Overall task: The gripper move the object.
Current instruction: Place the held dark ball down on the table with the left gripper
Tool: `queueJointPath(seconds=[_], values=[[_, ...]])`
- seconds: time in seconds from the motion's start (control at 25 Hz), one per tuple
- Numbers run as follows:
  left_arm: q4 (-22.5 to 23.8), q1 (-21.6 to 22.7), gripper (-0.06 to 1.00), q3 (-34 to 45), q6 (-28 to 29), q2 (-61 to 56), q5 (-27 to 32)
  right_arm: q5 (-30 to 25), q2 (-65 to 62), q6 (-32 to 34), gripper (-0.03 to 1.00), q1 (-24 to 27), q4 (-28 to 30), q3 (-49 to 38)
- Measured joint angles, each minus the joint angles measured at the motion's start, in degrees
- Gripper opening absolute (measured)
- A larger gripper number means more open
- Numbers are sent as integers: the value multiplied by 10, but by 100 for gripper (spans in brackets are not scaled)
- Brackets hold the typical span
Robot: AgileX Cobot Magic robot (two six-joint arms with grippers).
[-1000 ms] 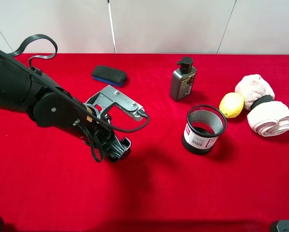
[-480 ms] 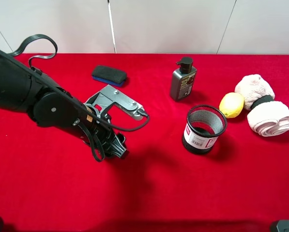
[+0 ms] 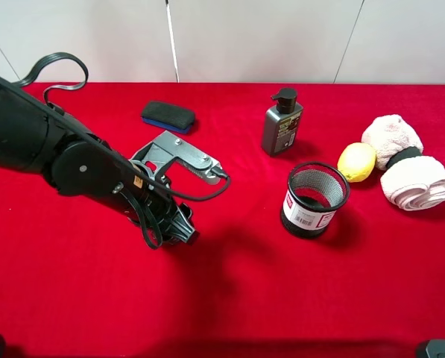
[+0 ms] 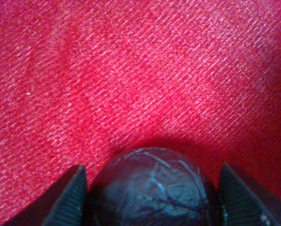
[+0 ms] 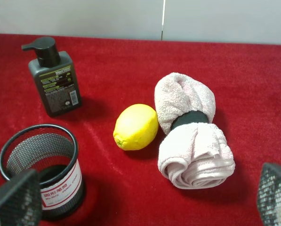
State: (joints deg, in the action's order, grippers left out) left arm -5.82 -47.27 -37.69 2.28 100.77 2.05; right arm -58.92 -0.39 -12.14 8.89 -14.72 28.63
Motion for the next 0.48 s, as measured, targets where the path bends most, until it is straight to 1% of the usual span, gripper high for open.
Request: queueJointPath(seconds=[0.2, 0.48], values=[[-1, 0, 57, 0, 0, 0, 3, 0, 0, 0, 69, 0, 0, 0], [-2, 0, 57, -36, 0, -3, 66, 0, 0, 0, 69, 0, 0, 0]])
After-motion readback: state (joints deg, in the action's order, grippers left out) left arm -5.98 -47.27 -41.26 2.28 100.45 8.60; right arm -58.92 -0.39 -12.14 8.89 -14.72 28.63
